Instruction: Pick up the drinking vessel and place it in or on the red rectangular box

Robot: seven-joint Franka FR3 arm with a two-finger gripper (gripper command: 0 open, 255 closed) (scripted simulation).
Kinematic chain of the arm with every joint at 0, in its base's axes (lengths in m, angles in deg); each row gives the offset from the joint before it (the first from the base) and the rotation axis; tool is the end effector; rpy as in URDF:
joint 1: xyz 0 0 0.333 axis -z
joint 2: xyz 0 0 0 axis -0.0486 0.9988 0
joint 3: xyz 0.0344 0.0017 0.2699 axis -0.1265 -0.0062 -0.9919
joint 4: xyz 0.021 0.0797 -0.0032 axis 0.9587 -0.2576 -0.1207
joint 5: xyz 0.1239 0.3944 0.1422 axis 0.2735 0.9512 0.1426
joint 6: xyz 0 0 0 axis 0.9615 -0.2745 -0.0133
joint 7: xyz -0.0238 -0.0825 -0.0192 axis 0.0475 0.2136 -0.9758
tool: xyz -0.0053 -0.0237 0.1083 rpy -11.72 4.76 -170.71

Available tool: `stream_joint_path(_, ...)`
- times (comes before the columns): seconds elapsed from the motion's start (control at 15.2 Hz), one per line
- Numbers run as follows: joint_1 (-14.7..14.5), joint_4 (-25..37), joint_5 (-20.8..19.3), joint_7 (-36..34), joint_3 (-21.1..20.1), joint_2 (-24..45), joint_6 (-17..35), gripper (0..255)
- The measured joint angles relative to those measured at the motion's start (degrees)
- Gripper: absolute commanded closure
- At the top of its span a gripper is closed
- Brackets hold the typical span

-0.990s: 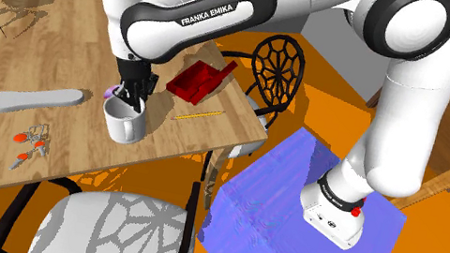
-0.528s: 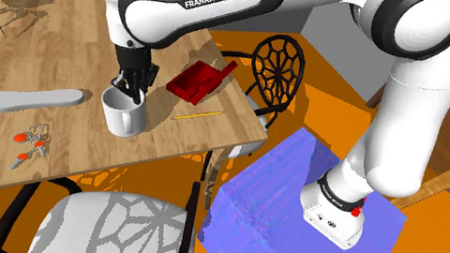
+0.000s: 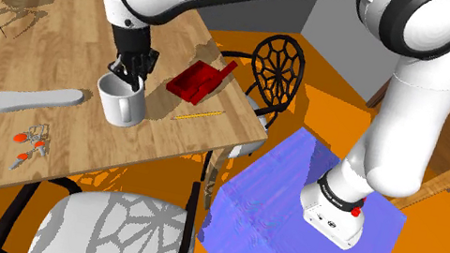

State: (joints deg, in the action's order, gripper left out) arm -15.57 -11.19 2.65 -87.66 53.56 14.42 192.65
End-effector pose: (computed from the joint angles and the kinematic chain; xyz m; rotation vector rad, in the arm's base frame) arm 0.5581 0.3930 0.3610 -3.0997 -0.3761 0.1462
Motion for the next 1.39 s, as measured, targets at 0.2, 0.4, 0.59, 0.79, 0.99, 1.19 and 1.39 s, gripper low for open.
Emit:
stream_joint_path(0.2,0.0,1.5,0.2,0.0,-0.1,-0.5,-2.0,255)
stream_joint_path(0.4,0.0,3.0,0.4,0.1,-0.2,-1.0,-4.0,255)
stream_joint_path(0.59,0.0,5.0,0.4,0.1,-0.2,-1.3,-6.2,255)
stream_joint_path(0.79,-0.2,7.6,0.4,0.0,-0.3,-1.2,-8.7,255)
stream_joint_path(0.99,-0.3,9.9,0.4,0.0,-0.3,-1.1,-10.9,255)
stream_joint_path(1.19,-0.6,12.5,0.3,-0.2,-0.4,-0.8,-13.3,255)
stream_joint_path(1.39,1.6,9.2,1.2,2.4,0.2,-3.7,-12.8,255)
